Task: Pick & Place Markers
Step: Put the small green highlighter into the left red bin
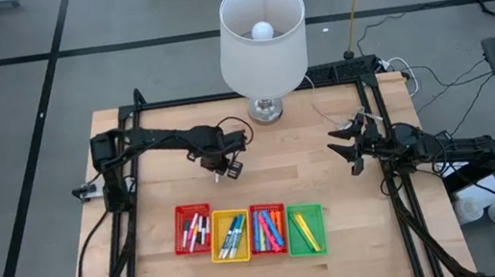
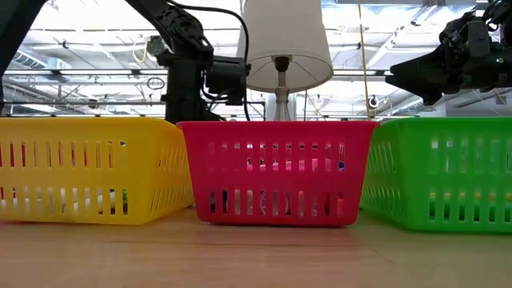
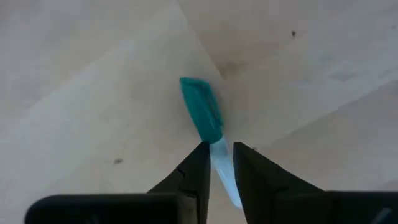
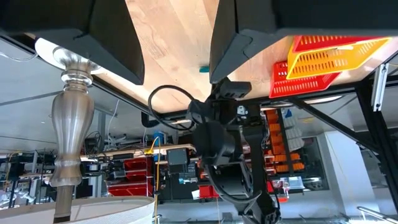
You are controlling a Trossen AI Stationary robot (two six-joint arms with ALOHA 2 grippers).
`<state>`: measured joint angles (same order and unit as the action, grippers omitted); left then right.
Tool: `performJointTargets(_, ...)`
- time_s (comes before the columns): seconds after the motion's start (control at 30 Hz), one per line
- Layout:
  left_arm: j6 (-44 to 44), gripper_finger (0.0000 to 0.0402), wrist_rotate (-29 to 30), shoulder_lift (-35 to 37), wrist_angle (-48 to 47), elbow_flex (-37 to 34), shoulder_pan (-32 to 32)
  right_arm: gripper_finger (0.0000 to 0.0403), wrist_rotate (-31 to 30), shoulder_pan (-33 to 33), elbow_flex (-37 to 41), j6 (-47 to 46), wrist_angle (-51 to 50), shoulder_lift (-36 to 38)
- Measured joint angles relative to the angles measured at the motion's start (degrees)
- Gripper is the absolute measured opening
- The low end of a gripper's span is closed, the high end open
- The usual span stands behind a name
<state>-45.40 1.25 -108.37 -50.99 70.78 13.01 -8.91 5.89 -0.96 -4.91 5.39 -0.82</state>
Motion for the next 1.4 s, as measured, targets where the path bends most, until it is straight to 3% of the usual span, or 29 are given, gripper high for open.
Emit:
performJointTargets(0.4,-1.59,0.0185,0.09,-0.22,0.07,-0.02,0.05,0.0169,0.00,0.02,-0.01,0.00,0.00,0.00)
performJointTargets(0.77,11.05,0.0195,-1.26,-0.21,1.85,-1.20,-1.22,0.0169,0.02,0.02,0.01,0.00,0.00,0.00)
performJointTargets(0.93,12.69,0.0195,-1.38,-0.60,4.63,-3.48,-1.12,0.0169,-0.01,0.00,0.00,0.00,0.00,0.00)
performJointTargets(1.1,17.14,0.0166,-1.14,-1.33,7.10,-4.58,-1.09,0.0169,0.02,0.02,0.00,0.01,0.00,0.00)
performJointTargets(1.4,21.05,0.0032,-1.21,-1.40,8.25,-4.68,-1.15,0.0169,0.00,0.02,0.01,0.00,0.00,0.00)
